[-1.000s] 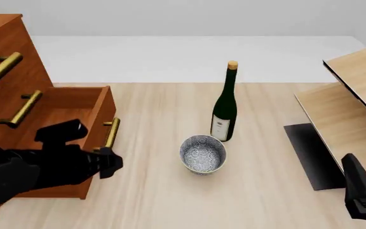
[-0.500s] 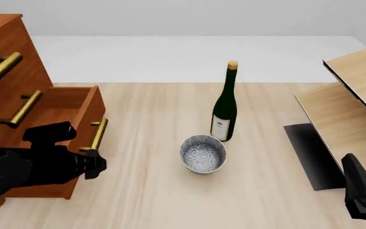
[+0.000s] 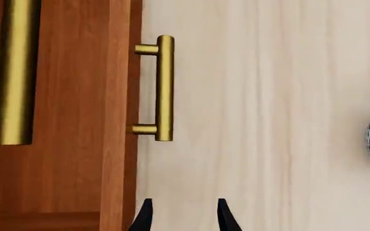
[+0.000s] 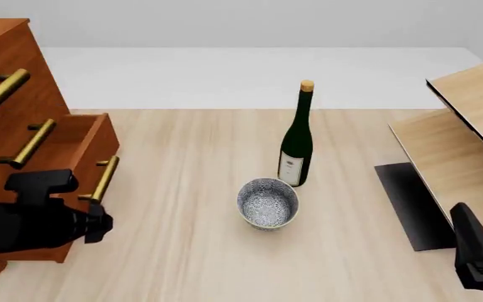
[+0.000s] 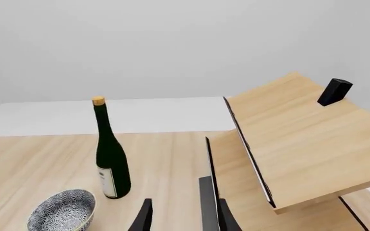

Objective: Close the bottom drawer of the cabinet and open the top drawer.

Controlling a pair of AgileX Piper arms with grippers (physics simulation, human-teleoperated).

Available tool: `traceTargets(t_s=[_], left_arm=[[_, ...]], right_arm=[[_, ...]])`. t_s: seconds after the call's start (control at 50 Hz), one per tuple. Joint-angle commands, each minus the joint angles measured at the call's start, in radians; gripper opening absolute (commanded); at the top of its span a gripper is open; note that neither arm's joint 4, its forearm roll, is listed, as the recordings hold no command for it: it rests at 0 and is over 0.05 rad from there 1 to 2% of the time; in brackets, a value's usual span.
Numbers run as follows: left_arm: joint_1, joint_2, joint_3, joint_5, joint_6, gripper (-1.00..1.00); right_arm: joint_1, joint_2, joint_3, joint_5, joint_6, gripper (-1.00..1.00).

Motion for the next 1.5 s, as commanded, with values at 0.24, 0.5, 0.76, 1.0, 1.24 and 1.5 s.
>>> traceTargets(t_s=[0.24,0.5,0.76,1.0,1.24,1.5], left_arm=[[0.188,-0.015,0.063,-0.051,0.192,1.00],[0.324,-0.065,0.111,-0.115,0.362,1.00],[0.393,-0.081,0.140,-0.158,0.420,1.00],[0.452,-0.110,0.165,-0.186,0.488,1.00],[0.491,-0.133,0.175,-0.191,0.526,1.00],[0.475,-0.147,0.153,-0.170,0.516,1.00]], right_arm=[[0.004,-0.002,0.001,0.002,0.001,1.00],[0.005,-0.002,0.001,0.002,0.002,1.00],[0.006,0.001,0.001,0.000,0.001,1.00],[0.007,-0.002,0.001,0.003,0.000,1.00],[0.008,-0.008,0.001,0.009,0.000,1.00],[0.005,-0.005,0.001,0.006,0.001,1.00]])
